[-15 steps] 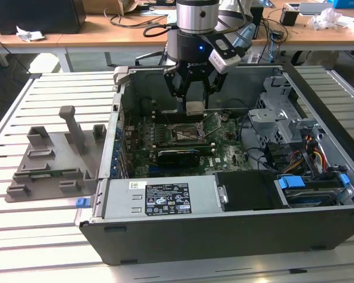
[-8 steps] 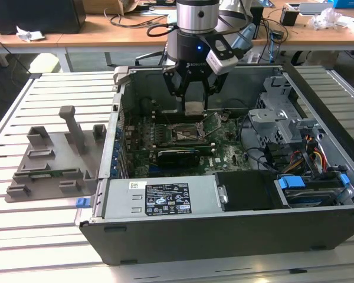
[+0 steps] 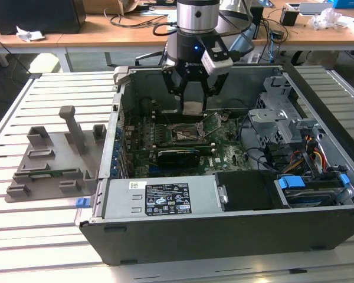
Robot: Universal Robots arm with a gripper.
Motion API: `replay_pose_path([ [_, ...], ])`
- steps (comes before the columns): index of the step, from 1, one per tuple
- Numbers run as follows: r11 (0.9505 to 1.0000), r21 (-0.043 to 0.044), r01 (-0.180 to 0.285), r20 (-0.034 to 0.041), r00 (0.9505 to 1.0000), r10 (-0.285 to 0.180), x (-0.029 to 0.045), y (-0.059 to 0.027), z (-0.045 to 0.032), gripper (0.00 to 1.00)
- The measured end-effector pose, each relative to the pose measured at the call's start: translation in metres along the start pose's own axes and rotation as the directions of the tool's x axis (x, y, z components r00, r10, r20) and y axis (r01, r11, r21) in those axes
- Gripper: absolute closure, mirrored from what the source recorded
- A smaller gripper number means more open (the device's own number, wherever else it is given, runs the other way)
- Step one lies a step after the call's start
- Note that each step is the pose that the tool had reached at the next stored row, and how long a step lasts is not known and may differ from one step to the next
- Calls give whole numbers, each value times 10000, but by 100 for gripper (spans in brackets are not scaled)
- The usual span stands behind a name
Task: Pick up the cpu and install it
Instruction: 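Place the cpu into insertion slot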
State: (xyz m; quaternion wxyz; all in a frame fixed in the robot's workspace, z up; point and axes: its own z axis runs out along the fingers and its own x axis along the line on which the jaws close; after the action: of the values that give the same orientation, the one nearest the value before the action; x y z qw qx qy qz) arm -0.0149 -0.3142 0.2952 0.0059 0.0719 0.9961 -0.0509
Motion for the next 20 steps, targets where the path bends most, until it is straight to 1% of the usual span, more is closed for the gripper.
replay_pose_path([
  [1,9986,12,-534,-53,9986,534,0,0,0,45],
  [2,9966,19,-824,-82,9966,824,0,0,0,45],
  [3,9953,24,-969,-97,9952,969,0,0,0,45],
  [7,9896,39,-1438,-144,9895,1439,0,0,1,45],
  [8,9869,45,-1614,-161,9867,1615,0,0,1,45],
  [12,9787,61,-2052,-203,9785,2053,0,0,2,45],
  [13,9757,67,-2189,-217,9755,2190,0,0,2,45],
  [20,9590,96,-2834,-278,9586,2836,0,0,3,45],
])
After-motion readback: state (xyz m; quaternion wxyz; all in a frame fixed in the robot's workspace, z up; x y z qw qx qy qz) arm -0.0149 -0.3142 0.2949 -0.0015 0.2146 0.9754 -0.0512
